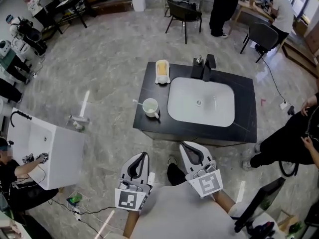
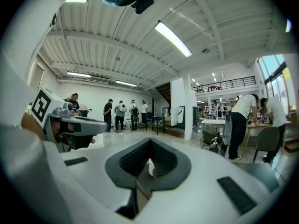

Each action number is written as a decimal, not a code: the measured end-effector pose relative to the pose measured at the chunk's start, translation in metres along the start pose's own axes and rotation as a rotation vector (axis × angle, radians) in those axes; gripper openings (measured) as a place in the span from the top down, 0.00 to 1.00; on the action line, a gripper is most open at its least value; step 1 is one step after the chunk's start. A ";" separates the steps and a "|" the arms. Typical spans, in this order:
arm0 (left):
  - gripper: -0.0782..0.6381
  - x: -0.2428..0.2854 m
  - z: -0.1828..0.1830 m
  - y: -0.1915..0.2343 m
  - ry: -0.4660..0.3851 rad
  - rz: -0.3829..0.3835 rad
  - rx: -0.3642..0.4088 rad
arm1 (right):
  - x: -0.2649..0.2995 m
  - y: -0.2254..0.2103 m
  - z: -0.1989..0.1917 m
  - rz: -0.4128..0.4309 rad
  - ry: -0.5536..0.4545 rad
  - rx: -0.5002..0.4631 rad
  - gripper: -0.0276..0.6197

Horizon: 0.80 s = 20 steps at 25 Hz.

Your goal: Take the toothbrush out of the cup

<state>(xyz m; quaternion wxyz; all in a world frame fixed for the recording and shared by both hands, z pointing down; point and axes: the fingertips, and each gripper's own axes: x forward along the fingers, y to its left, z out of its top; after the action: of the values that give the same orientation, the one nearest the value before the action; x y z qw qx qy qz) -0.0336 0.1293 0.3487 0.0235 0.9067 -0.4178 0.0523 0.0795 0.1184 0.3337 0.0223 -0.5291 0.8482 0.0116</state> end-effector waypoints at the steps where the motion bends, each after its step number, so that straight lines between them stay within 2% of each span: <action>1: 0.89 0.006 0.000 0.005 0.005 0.011 -0.008 | 0.007 -0.005 -0.002 0.006 0.002 0.006 0.95; 4: 0.89 0.021 0.000 0.019 0.014 0.026 0.023 | 0.025 -0.015 -0.011 0.034 0.027 -0.021 0.95; 6: 0.89 0.028 -0.001 0.027 0.025 0.041 0.021 | 0.036 -0.018 -0.023 0.075 0.105 -0.084 0.95; 10: 0.89 0.040 -0.004 0.040 0.045 0.059 -0.017 | 0.056 -0.020 -0.051 0.136 0.247 -0.149 0.95; 13: 0.89 0.046 -0.005 0.050 0.044 0.066 -0.050 | 0.079 -0.019 -0.065 0.144 0.274 -0.128 0.95; 16: 0.89 0.045 -0.011 0.066 0.053 0.069 -0.037 | 0.100 -0.014 -0.079 0.126 0.293 -0.029 0.95; 20: 0.89 0.036 -0.013 0.091 0.047 0.107 -0.060 | 0.124 -0.007 -0.091 0.147 0.315 -0.041 0.95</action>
<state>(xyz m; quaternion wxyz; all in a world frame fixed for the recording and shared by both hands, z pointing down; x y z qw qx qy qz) -0.0802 0.0446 0.3657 0.0576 0.8804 -0.4665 0.0625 0.0291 0.0003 0.4184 -0.1225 -0.4611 0.8773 -0.0525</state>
